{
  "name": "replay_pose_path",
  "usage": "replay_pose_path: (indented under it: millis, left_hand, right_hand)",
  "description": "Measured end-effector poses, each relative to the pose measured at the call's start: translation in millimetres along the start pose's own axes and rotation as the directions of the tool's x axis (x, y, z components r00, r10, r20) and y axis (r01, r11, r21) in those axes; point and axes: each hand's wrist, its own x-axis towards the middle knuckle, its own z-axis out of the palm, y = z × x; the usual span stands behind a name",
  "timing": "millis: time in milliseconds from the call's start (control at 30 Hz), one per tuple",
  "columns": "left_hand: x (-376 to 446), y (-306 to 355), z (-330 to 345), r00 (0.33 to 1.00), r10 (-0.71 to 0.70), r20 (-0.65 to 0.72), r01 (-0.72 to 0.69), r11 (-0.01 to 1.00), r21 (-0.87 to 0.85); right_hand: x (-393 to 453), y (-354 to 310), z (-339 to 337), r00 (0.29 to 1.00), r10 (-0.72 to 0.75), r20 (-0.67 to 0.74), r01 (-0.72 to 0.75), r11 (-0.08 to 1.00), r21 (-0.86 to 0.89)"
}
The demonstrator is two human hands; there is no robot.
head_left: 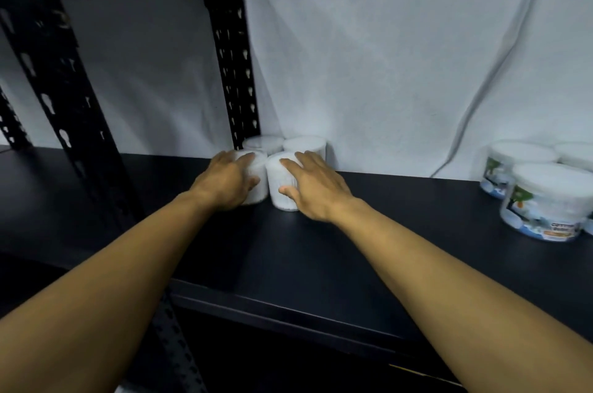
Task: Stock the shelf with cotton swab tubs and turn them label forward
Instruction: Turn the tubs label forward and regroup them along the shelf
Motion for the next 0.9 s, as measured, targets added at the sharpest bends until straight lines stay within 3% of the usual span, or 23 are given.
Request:
replay_pose_path:
  millis: [300,400,633,900]
  left_hand:
    - [-25.6,25.2,-9.9,1.000,-0.003,0.012,0.004,0.995,-0.099]
    - [-46.3,50.2,-17.6,0.998,0.038,-0.048,-0.044,0.988,-0.146]
    - [-89.5,112.0,-22.3,0.987,0.152,-0.048,-0.159,0.951,-0.267]
    - [-126.2,188.1,-14.8,0.950,0.260,-0.172,-0.307,0.880,-0.362]
  right_hand:
    - [-14.3,0.4,-3.4,0.992,0.005,-0.126,0.008,0.995,0.104]
    - [-37.3,8.2,-15.3,0.993,0.006,-0.122,0.008,0.993,0.116]
    - [-115.9,47.1,-56.7,0.997,0.025,-0.069,-0.014,0.988,0.156]
    - [-200.5,94.4,-112.3,0.999,0.039,0.022,-0.042,0.986,0.162]
